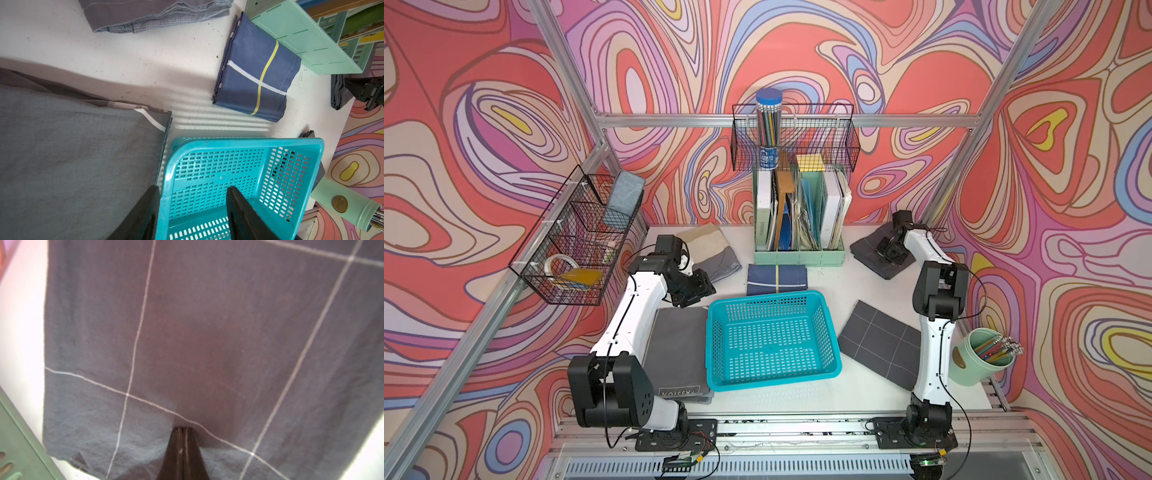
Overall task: Put the folded pillowcase in the basket
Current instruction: Move the pillowcase to the corner of the board, then move the pillowcase to the center of the board.
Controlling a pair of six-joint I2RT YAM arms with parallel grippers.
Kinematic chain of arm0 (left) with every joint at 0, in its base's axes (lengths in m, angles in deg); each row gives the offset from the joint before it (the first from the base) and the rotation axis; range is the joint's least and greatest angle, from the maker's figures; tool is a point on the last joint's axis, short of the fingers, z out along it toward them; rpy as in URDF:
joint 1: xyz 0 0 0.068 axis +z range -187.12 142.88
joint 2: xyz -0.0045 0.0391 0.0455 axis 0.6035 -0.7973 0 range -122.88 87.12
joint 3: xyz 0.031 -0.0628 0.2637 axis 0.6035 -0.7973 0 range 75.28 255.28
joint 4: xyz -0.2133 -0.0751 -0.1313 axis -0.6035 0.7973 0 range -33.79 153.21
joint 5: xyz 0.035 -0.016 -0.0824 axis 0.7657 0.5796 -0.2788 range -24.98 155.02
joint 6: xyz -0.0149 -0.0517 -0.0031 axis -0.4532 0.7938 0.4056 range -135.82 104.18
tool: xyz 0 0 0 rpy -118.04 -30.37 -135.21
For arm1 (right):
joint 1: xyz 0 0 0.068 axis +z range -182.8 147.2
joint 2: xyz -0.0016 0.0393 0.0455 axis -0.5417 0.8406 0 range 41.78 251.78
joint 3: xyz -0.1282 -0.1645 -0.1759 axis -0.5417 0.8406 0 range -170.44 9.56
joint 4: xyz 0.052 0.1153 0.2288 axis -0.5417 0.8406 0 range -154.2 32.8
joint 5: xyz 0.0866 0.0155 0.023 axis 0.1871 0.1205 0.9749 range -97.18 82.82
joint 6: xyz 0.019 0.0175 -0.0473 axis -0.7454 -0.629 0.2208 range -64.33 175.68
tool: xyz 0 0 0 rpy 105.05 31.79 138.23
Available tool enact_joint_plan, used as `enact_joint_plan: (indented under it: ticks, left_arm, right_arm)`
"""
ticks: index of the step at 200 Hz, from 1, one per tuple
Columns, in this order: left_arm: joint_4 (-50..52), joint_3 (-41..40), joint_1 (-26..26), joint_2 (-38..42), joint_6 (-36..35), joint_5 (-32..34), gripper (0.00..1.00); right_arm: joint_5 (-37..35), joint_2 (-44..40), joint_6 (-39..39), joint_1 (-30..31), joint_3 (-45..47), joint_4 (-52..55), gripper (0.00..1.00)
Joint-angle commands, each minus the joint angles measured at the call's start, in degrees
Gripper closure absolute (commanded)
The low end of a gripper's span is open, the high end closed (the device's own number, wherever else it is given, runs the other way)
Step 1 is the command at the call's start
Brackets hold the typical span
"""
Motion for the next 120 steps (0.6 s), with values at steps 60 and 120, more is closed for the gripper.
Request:
enact_joint_plan:
  ticks: [60, 120]
  left_arm:
    - [-2.4, -3.8, -0.4, 7.7, 4.2, 0.1, 0.44]
    - [-2.0, -6.1, -0.7, 12.1, 5.8, -1.1, 0.44]
  right_arm:
    - [-1.2, -36.7, -2.2, 9.1, 37.6, -9.1, 0.91]
    - [0.5, -60.2, -12.0, 19.6, 72.3, -8.6, 1.00]
